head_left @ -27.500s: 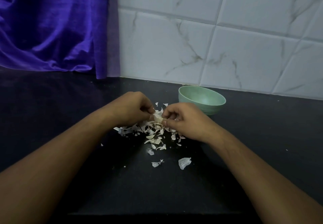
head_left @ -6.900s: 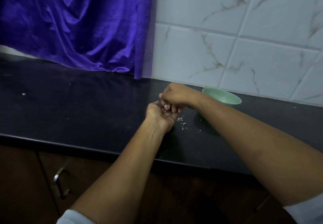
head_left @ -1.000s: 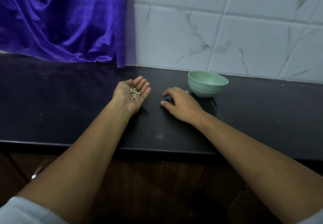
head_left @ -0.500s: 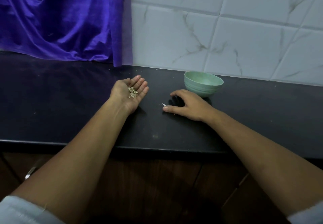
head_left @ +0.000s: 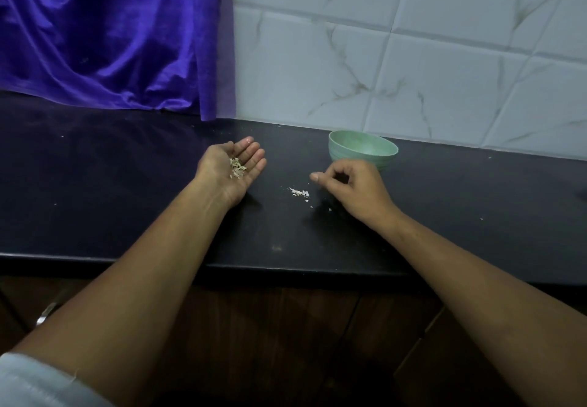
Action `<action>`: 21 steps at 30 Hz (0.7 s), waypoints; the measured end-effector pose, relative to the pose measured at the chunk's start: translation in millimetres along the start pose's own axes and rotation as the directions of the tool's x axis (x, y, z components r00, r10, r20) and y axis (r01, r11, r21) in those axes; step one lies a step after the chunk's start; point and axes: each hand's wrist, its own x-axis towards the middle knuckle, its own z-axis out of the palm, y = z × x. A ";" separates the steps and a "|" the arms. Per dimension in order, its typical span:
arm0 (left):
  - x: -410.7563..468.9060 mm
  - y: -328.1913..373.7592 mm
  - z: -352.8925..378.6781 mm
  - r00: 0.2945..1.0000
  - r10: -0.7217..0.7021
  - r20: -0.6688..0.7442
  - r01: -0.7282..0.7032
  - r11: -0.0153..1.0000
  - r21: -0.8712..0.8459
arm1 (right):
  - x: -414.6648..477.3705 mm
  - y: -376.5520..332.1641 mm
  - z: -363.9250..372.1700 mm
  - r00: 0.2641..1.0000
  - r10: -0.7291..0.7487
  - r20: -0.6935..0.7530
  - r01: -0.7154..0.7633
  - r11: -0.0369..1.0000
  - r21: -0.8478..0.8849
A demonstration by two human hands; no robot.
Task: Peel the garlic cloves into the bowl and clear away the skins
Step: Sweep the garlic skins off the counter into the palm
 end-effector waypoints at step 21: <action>1.0 -2.9 2.0 1.000 0.004 0.018 -0.005 0.999 0.037 | -20.4 29.0 -37.6 0.951 0.089 0.295 -0.037 0.983 -0.179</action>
